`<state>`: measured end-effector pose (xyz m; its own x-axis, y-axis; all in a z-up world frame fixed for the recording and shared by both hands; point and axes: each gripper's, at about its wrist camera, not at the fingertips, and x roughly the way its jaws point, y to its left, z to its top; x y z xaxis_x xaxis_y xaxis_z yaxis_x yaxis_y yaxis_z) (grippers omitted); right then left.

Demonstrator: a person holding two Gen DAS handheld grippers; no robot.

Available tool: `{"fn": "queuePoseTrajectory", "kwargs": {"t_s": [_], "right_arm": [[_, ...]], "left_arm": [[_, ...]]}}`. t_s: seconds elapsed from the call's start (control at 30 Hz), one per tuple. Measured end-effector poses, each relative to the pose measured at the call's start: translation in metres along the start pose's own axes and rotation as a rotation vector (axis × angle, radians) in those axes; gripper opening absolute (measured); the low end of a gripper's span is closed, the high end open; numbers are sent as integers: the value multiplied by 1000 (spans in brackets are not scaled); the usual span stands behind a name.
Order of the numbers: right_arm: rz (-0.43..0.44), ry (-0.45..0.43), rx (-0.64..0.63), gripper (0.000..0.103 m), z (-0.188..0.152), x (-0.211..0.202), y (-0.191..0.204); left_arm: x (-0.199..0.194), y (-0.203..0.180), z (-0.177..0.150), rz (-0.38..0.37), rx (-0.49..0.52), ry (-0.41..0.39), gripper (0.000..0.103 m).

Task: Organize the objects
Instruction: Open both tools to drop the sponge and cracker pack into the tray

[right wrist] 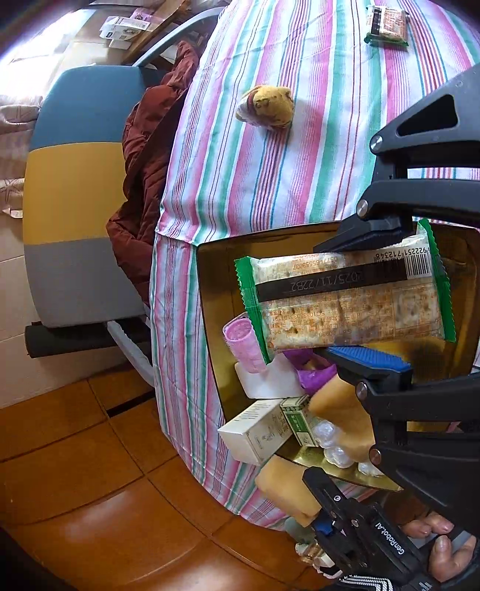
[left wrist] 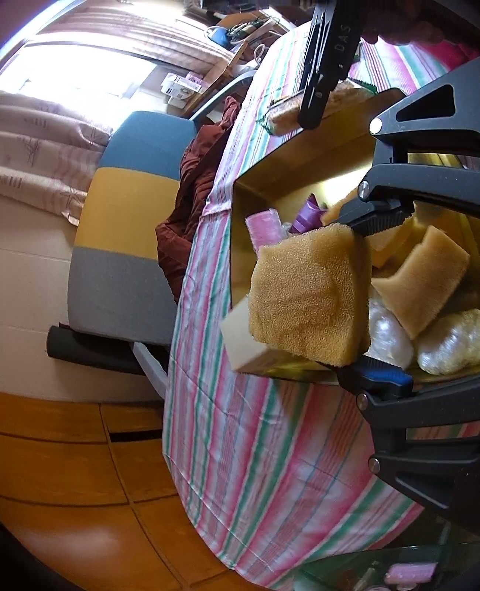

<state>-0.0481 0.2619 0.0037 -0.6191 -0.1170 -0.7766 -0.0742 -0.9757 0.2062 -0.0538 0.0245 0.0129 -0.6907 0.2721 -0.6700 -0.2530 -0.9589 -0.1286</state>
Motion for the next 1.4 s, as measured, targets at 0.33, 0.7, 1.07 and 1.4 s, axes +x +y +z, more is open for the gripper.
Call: {"fn": "queuePoseTrajectory", "kwargs": {"t_s": [0.33, 0.7, 1.07, 1.4], "right_arm": [[-6, 11, 21, 45, 10, 11, -2], [-11, 4, 26, 45, 24, 19, -2], [8, 16, 51, 46, 32, 31, -2], [-6, 30, 81, 52, 22, 32, -6]], "left_arm": [[17, -18, 7, 21, 62, 9, 58], [24, -22, 9, 5, 69, 14, 59], [29, -25, 10, -9, 60, 32, 68], [20, -28, 7, 5, 56, 13, 78]]}}
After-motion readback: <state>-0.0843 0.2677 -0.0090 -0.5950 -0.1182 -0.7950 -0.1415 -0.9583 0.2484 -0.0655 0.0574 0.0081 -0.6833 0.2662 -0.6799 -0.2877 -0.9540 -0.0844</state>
